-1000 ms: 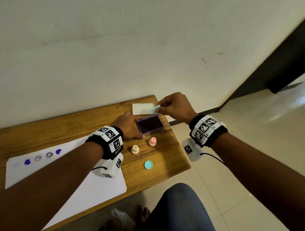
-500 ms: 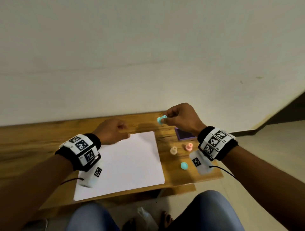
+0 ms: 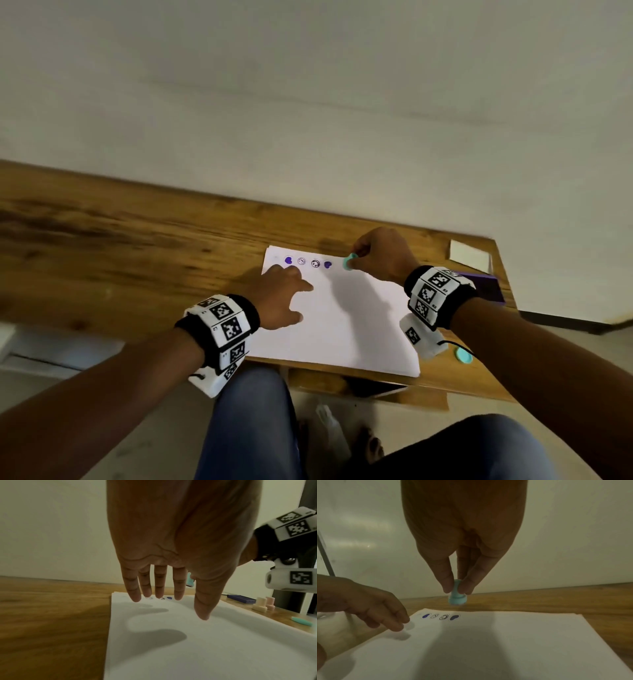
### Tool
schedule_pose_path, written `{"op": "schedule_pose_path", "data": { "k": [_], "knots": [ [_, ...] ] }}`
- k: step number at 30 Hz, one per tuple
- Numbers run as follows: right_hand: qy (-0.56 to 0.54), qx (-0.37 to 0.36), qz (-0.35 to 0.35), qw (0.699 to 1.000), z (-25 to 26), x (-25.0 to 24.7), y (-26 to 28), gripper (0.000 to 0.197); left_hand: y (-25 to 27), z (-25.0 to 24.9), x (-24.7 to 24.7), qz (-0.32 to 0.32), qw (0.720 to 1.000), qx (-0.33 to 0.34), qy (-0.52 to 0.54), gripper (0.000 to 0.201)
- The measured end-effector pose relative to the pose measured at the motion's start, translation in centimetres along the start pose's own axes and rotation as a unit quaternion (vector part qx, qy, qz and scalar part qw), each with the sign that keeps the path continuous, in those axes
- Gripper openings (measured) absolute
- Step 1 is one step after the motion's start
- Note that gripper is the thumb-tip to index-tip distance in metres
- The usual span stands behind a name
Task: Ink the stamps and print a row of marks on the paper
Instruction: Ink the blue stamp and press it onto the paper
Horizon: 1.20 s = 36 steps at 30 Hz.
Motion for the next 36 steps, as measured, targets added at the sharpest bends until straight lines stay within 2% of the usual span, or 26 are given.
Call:
{"op": "schedule_pose_path", "data": {
  "k": [12,18,36],
  "knots": [
    [0.062,-0.007,-0.009,0.998,0.6,1.6,-1.7,0.015,-0.1,0.1,1.7,0.018,1.0,0.009,-0.007,0.07],
    [0.076,-0.008,-0.011,0.997,0.6,1.8,-1.8,0.019,-0.3,-0.2,1.5,0.028,1.0,-0.003,-0.011,0.07],
    [0.078,-0.019,0.0,0.997,0.4,3.1,-2.4,0.021,-1.0,-0.8,1.0,0.042,0.999,-0.024,0.007,0.07]
  ]
}}
Point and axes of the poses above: each hand's wrist, its own y-axis away from the middle knuckle, its own x-axis out of the palm, z = x × y, the point moved 2 cm from there along -y, towards the middle knuckle, and after that the axes turned 6 degrees about x, right-handed, at the moved point
